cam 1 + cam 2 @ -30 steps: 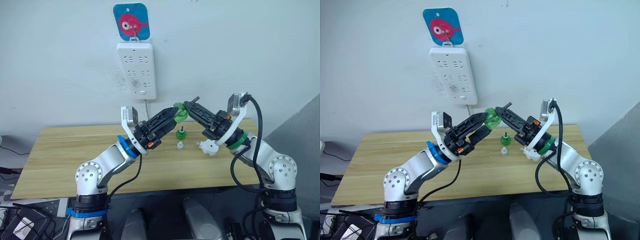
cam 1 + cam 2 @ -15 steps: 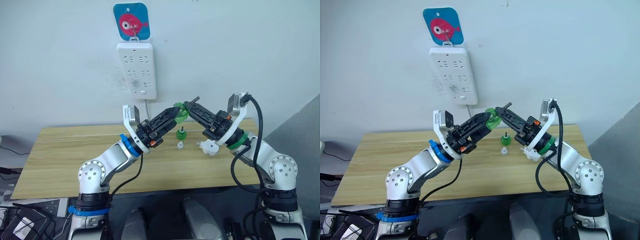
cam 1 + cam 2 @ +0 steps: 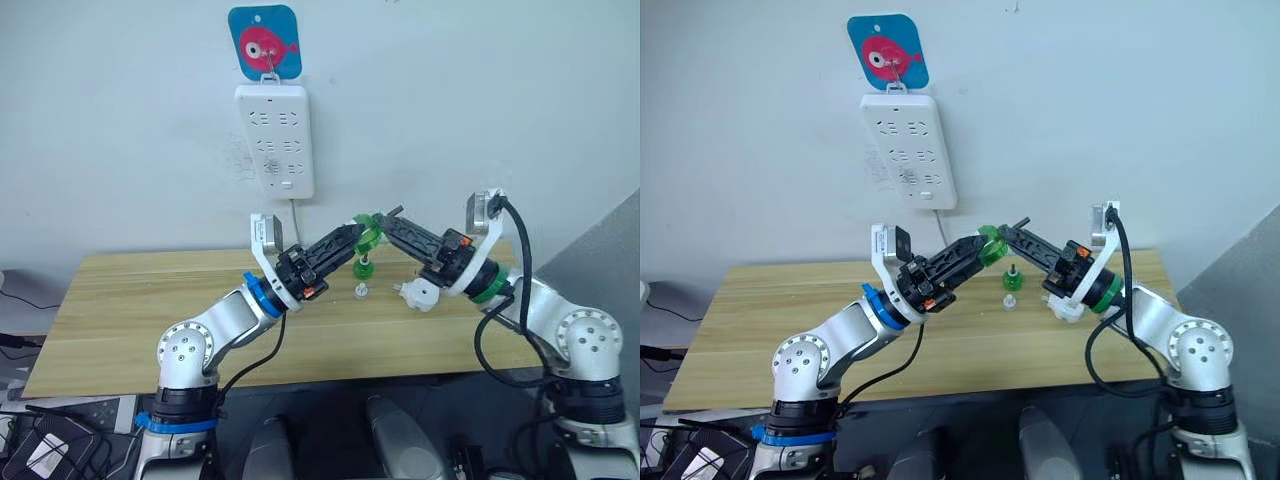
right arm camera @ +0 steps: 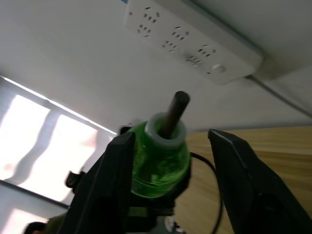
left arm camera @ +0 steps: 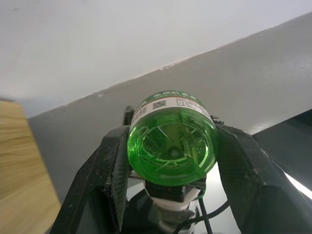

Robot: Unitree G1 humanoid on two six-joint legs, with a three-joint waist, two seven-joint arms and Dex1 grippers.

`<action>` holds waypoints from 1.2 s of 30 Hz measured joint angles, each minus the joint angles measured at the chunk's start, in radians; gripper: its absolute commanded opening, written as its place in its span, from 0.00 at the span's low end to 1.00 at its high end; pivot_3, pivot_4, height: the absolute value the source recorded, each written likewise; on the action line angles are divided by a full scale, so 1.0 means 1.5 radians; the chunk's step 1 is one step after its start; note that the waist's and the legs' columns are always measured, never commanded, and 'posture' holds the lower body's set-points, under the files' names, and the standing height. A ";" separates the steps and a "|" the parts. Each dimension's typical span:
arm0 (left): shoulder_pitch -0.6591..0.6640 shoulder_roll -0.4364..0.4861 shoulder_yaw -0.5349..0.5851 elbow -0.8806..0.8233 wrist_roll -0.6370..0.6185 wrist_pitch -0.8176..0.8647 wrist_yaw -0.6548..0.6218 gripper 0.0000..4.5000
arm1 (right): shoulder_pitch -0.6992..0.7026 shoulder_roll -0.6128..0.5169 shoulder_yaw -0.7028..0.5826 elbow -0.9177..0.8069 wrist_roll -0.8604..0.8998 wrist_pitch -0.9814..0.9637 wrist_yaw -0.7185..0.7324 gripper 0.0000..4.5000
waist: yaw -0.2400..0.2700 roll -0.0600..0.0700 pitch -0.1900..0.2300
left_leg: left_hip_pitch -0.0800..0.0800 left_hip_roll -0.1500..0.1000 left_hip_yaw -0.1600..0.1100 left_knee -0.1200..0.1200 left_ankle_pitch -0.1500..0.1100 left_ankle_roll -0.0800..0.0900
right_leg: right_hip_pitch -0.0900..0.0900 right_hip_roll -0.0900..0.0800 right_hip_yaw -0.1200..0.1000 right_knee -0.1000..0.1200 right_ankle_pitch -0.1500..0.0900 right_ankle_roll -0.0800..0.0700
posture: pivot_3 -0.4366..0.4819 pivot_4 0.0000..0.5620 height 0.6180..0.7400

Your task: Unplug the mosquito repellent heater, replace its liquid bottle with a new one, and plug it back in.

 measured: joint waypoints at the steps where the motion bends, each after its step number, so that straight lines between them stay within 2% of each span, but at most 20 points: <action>1: 0.001 0.007 0.003 0.000 0.006 0.000 -0.006 0.51 | -0.002 -0.037 0.001 0.015 -0.042 0.005 0.028 0.90 | 0.000 0.000 0.000 | 0.000 0.000 0.000 0.000 0.000 0.000 | 0.000 0.000 0.000 -0.001 0.000 0.000 | 0.23 0.33 1.00; 2: 0.002 0.015 0.006 -0.001 0.017 0.000 -0.013 0.51 | -0.004 -0.075 0.008 0.027 -0.094 0.008 0.063 0.98 | 0.000 0.000 0.000 | 0.000 0.000 0.000 0.000 0.000 0.000 | 0.000 0.000 0.000 -0.001 0.000 0.000 | 0.23 0.33 1.00; 3: 0.003 0.028 0.008 -0.001 0.034 0.000 -0.024 0.51 | -0.011 -0.129 0.032 0.037 -0.167 0.005 0.113 1.00 | 0.000 0.000 0.000 | 0.000 0.000 0.001 0.000 0.000 0.000 | 0.000 0.000 0.001 -0.002 0.000 0.000 | 0.23 0.34 1.00; 7: 0.008 0.073 0.012 -0.005 0.122 -0.004 -0.079 0.51 | -0.038 -0.247 0.145 0.039 -0.408 -0.041 0.279 1.00 | -0.002 0.000 0.000 | 0.000 0.000 0.002 -0.002 0.000 0.001 | 0.000 0.000 0.001 -0.003 0.000 0.000 | 0.22 0.35 1.00; 12: 0.007 0.104 -0.011 -0.005 0.269 -0.040 -0.160 0.51 | -0.105 -0.271 0.337 0.066 -0.691 -0.115 0.399 1.00 | -0.001 0.000 0.000 | 0.000 0.000 0.002 -0.002 -0.001 0.001 | 0.000 0.000 0.001 -0.004 0.000 0.000 | 0.23 0.37 1.00; 16: 0.026 0.118 -0.045 -0.018 0.368 -0.064 -0.224 0.51 | -0.152 -0.245 0.456 0.136 -0.885 -0.138 0.435 1.00 | -0.001 0.001 0.001 | 0.000 0.000 0.002 -0.002 -0.001 0.001 | 0.000 -0.001 0.002 -0.004 0.000 0.000 | 0.23 0.37 1.00; 22: 0.048 0.112 -0.064 -0.028 0.447 -0.090 -0.274 0.51 | -0.219 -0.161 0.498 0.262 -1.023 -0.164 0.494 1.00 | -0.003 0.001 0.001 | 0.000 0.000 0.002 -0.002 -0.001 0.001 | 0.000 -0.001 0.001 -0.004 0.000 0.000 | 0.23 0.37 1.00; 31: 0.056 0.100 -0.066 -0.031 0.495 -0.100 -0.302 0.51 | -0.278 -0.058 0.499 0.418 -1.116 -0.176 0.568 1.00 | -0.002 0.001 0.001 | 0.000 0.000 0.002 -0.002 -0.001 0.001 | 0.000 -0.001 0.001 -0.003 0.001 0.001 | 0.24 0.36 1.00; 36: 0.059 0.099 -0.064 -0.031 0.501 -0.100 -0.311 0.51 | -0.298 -0.031 0.499 0.476 -1.144 -0.191 0.609 1.00 | -0.002 0.001 0.001 | 0.000 0.000 0.001 -0.002 -0.001 0.001 | 0.000 -0.001 0.000 -0.003 0.001 0.001 | 0.25 0.36 1.00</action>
